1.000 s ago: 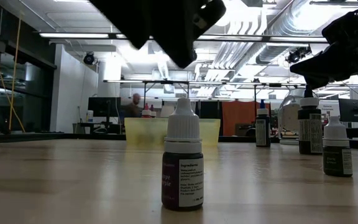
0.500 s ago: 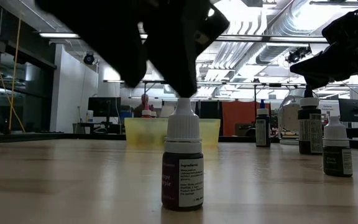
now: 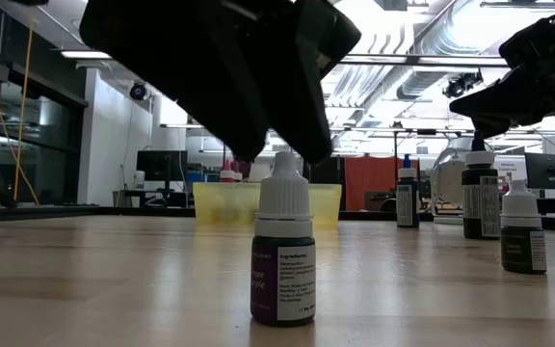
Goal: Pick & Place food coloring
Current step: Put the small violet food coloring into the yellow container
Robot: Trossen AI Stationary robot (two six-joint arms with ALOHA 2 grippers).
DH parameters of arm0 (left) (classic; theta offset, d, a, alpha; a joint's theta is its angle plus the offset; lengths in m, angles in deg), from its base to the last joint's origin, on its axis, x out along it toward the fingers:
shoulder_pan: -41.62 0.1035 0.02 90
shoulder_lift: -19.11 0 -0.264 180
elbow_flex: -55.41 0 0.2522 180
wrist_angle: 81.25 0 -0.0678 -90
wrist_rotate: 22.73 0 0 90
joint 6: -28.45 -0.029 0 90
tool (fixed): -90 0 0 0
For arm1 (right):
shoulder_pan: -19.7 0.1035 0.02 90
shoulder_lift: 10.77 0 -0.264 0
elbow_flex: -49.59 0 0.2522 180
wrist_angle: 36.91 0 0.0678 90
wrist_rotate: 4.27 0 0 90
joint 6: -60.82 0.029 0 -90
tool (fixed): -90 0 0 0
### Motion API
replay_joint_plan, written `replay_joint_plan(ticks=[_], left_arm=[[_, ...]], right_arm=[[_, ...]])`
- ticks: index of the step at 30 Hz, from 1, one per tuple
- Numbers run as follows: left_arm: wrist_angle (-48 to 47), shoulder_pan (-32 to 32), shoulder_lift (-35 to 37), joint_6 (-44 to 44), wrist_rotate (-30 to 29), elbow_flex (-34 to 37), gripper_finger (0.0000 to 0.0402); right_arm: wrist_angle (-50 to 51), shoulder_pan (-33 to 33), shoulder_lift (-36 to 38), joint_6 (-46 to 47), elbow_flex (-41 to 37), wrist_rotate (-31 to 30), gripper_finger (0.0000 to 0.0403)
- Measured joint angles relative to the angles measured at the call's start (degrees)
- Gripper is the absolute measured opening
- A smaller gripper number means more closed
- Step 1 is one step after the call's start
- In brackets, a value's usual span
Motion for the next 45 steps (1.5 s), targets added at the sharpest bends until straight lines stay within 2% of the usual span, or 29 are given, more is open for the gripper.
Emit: replay_joint_plan(ticks=[16,25,36,39,45], left_arm=[[2.03,-0.06,-2.64,0.07,1.82,0.14,0.0150],[6.26,-0.04,-3.80,0.52,2.01,-0.07,0.0150],[5.75,0.04,-4.13,1.59,1.98,0.00,0.0148],[5.63,0.04,-4.13,1.60,1.97,0.00,0.0134],[5.50,0.04,-4.13,1.86,1.95,0.00,0.0080]], right_arm=[[0.00,0.02,-0.02,0.00,0.00,0.01,0.0000],[-0.02,0.02,0.00,0.00,0.02,0.02,0.0000],[0.00,0.00,0.00,0.00,0.00,0.00,0.0000],[-0.02,0.01,0.00,0.00,0.00,0.01,0.0000],[-0.02,0.00,0.00,0.00,0.02,0.02,0.0000]])
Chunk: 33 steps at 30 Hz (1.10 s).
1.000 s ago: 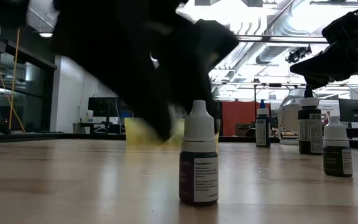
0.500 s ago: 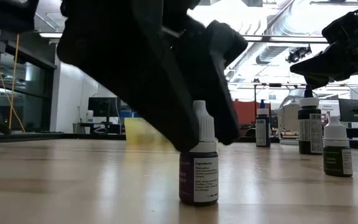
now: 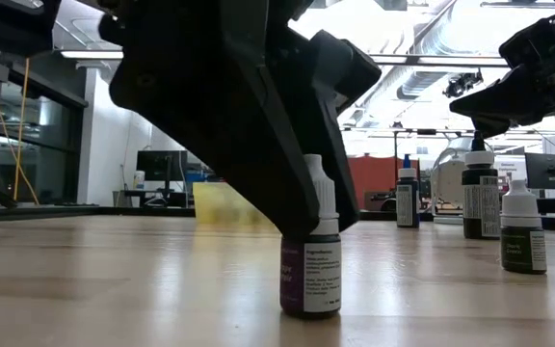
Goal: Pick & Place food coloring
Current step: Put the small violet food coloring into the yellow container
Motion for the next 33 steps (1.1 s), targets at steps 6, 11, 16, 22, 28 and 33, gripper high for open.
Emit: replay_joint_plan(ticks=[6,11,16,22,28,33], left_arm=[[-0.03,0.00,0.02,1.04,-0.22,0.00,0.0041],[-0.72,0.02,0.18,5.60,-1.54,-0.33,0.0041],[-5.59,0.08,1.10,9.20,-1.70,-4.16,0.0041],[-15.32,0.09,2.84,9.79,-1.59,-10.13,0.0042],[-17.92,0.09,7.14,8.96,-1.07,-12.44,0.0042],[-21.53,0.09,12.50,8.19,-2.33,-12.48,0.0042]], right_arm=[[0.01,0.00,0.00,0.00,-0.01,-0.02,0.0000],[0.00,0.00,0.00,0.00,-0.02,-0.02,0.0000],[0.02,0.02,-0.01,0.00,-0.02,-0.02,0.0000],[0.00,0.01,-0.02,0.00,0.00,0.00,0.0000],[-0.02,0.00,0.00,0.00,-0.02,-0.02,0.0000],[-0.04,0.02,-0.54,0.00,-0.01,-0.05,0.0000]])
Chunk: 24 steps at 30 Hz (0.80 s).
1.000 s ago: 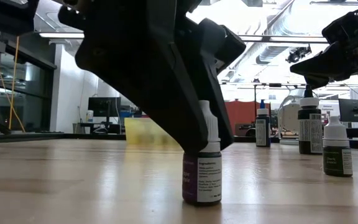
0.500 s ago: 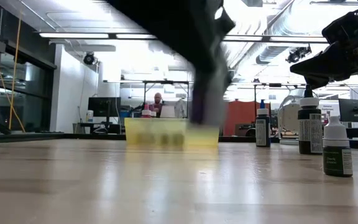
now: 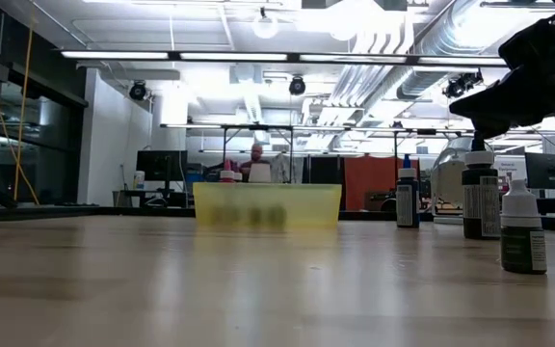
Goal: Pick & Place food coloring
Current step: Put the small violet food coloring into the yellow container
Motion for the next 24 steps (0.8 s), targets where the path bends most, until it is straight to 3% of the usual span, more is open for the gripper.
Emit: replay_joint_plan(ticks=[13,24], left_arm=[[-7.99,5.56,13.13,5.04,-3.50,1.96,0.0042],[-7.29,21.45,17.36,17.62,-4.34,7.61,0.0042]], right_arm=[[0.04,-0.02,-0.23,0.00,0.00,0.04,0.0000],[0.04,-0.01,-0.50,0.00,0.00,0.04,0.0000]])
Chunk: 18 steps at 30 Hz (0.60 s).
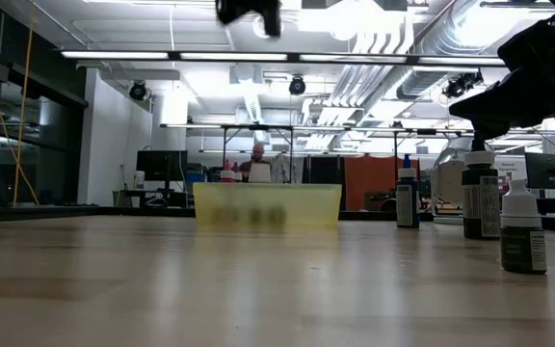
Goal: Pick & Place food coloring
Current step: Put the small violet food coloring into the yellow container
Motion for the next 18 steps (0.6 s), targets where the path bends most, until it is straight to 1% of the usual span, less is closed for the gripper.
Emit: replay_joint_plan(ticks=[4,9,10,13,15,16,18], left_arm=[[-0.18,6.92,0.00,7.61,-0.40,3.64,0.0042],[3.26,13.32,-1.10,17.84,-4.41,10.91,0.0042],[4.00,14.38,-1.16,19.32,-5.10,12.55,0.0042],[11.42,16.67,-2.53,23.25,-7.93,15.83,0.0042],[11.19,18.10,-3.53,25.02,-9.94,16.83,0.0042],[12.88,18.56,-4.13,25.76,-11.22,16.74,0.0042],[13.25,19.27,-4.70,27.21,-14.45,16.55,0.0042]], right_arm=[[0.01,0.01,-0.09,0.00,0.01,-0.03,0.0000],[0.04,-0.01,-0.05,0.00,0.00,0.01,0.0000],[0.02,0.01,-0.01,0.00,0.01,0.01,0.0000],[0.02,0.01,-0.05,0.00,-0.01,0.01,0.0000],[0.02,0.00,-0.05,0.00,0.01,0.00,0.0000],[0.02,0.00,-0.04,0.00,0.00,0.01,0.0000],[-0.01,0.00,-0.06,0.00,0.00,-0.05,0.0000]])
